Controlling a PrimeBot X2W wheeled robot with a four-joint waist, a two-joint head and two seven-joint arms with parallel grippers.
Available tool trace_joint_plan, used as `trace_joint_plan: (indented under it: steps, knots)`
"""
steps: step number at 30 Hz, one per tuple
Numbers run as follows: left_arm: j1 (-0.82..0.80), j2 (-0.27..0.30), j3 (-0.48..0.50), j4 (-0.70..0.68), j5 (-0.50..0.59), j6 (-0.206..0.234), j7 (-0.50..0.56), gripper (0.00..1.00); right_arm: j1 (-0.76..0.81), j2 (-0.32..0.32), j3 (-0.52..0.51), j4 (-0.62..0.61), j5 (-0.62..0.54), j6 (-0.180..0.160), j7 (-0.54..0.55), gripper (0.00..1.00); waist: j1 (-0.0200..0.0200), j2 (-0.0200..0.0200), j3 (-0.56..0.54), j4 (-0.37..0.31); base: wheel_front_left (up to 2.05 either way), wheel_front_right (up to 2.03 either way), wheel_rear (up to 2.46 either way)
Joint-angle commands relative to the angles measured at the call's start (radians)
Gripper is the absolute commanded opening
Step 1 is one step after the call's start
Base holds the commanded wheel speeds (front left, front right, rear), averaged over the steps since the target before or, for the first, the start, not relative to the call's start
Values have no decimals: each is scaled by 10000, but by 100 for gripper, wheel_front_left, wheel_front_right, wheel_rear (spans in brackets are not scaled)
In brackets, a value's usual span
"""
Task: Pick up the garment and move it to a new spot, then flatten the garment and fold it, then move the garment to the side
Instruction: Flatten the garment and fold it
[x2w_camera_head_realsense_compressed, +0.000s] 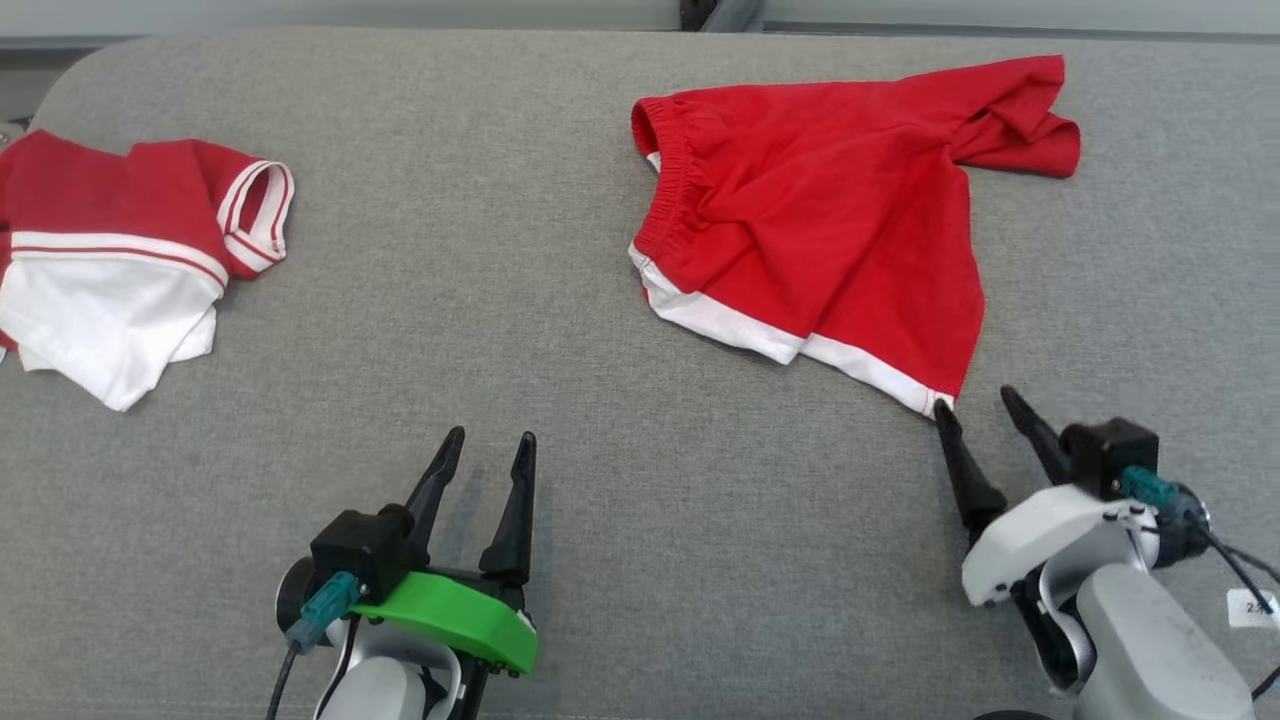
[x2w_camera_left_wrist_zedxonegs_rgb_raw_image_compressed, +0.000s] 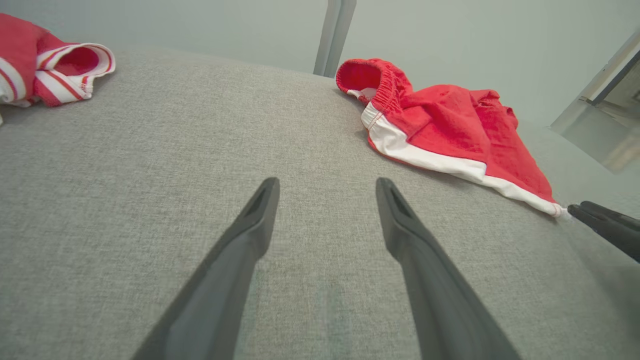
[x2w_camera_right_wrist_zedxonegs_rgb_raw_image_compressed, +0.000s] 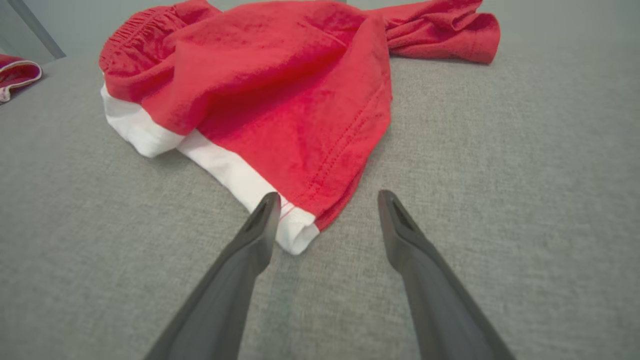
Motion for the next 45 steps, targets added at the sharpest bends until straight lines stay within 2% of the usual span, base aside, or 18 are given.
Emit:
trace_joint_plan:
  steps: [1, 5, 15, 17, 18, 19, 20, 25, 36, 37, 38, 45]
  knots:
    - [174, 37, -44, 40, -25, -51, 4, 100, 281, 26, 133, -140, 192, -15, -29, 100, 0, 0, -356, -395, 0, 0, 0]
    - [233, 37, -85, 111, -5, -71, 5, 100, 573, 43, 610, 11, 415, -15, -31, 100, 0, 0, -293, -290, 0, 0, 0]
    - [242, 35, 79, 127, 61, -108, 4, 100, -14, 138, 693, 488, 365, -15, -31, 100, 0, 0, -7, 260, 0, 0, 0]
    - [256, 33, 111, 138, 66, -113, 5, 100, -40, 212, 683, 617, 434, -15, -30, 40, 0, 0, 22, 290, 0, 0, 0]
    - [256, 33, 111, 138, 66, -113, 5, 100, -40, 212, 683, 617, 434, -15, -30, 40, 0, 0, 22, 290, 0, 0, 0]
    - [251, 33, 123, 141, 67, -116, 4, 100, -78, 214, 652, 663, 427, -15, -30, 8, 0, 0, 34, 292, 0, 0, 0]
    - [250, 33, 137, 144, 59, -117, 4, 100, -99, 220, 622, 708, 390, -15, -30, 0, 0, 0, 41, 287, 0, 0, 0]
    - [216, 32, 210, 205, 108, -128, 4, 100, 174, 67, 476, 544, 274, -15, -29, 0, 0, 0, -33, -19, 0, 0, 0]
    - [-491, 35, -91, 328, 102, -149, 4, 100, 846, -417, 459, 100, -245, -15, -30, 0, 0, 0, 0, -1236, 0, 0, 0]
    - [-615, 36, -120, 397, 138, -152, 4, 100, 837, -456, 460, 235, -326, -15, -30, 22, 0, 0, 36, -1324, 0, 0, 0]
    - [-753, 36, -130, 454, 123, -155, 4, 100, 769, -488, 389, 300, -417, -15, -30, 100, 0, 0, 81, -1418, 0, 0, 0]
    - [-2214, 38, 183, 1243, 504, -159, 4, 100, 490, -282, -128, -8, -936, -15, -30, 100, 0, 0, 624, -2293, 0, 0, 0]
